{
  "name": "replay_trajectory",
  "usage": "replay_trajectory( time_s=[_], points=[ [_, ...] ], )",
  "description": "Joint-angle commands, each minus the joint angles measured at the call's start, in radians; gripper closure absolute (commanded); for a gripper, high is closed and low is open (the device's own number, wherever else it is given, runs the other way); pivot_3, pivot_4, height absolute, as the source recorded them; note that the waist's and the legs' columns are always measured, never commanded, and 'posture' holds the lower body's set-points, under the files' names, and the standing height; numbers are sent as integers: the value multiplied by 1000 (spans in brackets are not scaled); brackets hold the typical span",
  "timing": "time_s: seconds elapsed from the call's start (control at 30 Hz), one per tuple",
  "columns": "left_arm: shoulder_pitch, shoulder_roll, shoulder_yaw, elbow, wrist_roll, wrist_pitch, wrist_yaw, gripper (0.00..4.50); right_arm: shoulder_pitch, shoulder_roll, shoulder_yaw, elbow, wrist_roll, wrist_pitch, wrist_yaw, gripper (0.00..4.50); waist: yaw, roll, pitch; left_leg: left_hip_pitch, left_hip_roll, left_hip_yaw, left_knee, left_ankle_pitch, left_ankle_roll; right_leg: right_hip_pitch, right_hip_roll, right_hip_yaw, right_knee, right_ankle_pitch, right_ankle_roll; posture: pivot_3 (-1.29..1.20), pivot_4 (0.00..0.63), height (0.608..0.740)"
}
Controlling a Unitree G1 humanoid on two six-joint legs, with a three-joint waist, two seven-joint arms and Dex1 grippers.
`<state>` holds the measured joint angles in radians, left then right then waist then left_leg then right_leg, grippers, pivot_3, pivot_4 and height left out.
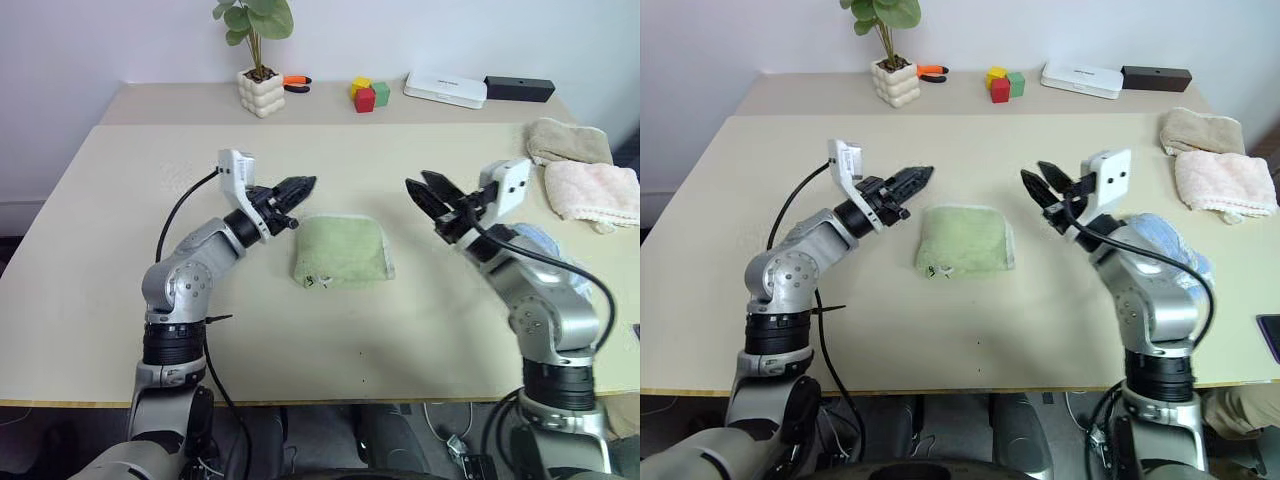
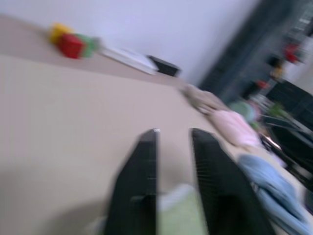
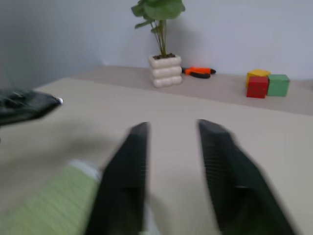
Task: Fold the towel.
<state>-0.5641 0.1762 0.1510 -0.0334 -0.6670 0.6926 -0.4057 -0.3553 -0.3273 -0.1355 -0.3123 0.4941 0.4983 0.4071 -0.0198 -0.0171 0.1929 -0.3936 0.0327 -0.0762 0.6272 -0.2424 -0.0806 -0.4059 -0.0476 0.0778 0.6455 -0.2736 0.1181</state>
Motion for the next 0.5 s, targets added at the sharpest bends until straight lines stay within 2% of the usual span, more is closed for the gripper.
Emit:
replay_trajectory(
  time_s=[0.03, 0.27, 0.5],
  points=[
    [-18, -54, -24, 8, 37, -61, 35, 4500, 8, 80, 66, -84, -45, -15, -100, 4469, 3, 0, 0, 0, 0, 0, 0, 0, 0, 0, 0, 0, 0, 0, 0, 0, 150, 740],
    [9, -143, -66, -39, 37, -55, 65, 4500, 98, 153, 179, -98, -151, -53, -170, 4469, 2, 0, 0, -1, 0, 0, 0, 0, 0, 0, 0, 0, 0, 0, 0, 0, 150, 740],
    [51, -128, -112, 35, 127, -110, 53, 4500, 122, 176, 249, 51, -323, -124, -245, 4469, -8, 0, 0, 0, 0, 0, 0, 0, 0, 0, 0, 0, 1, 0, 0, 0, 150, 740]
  ],
)
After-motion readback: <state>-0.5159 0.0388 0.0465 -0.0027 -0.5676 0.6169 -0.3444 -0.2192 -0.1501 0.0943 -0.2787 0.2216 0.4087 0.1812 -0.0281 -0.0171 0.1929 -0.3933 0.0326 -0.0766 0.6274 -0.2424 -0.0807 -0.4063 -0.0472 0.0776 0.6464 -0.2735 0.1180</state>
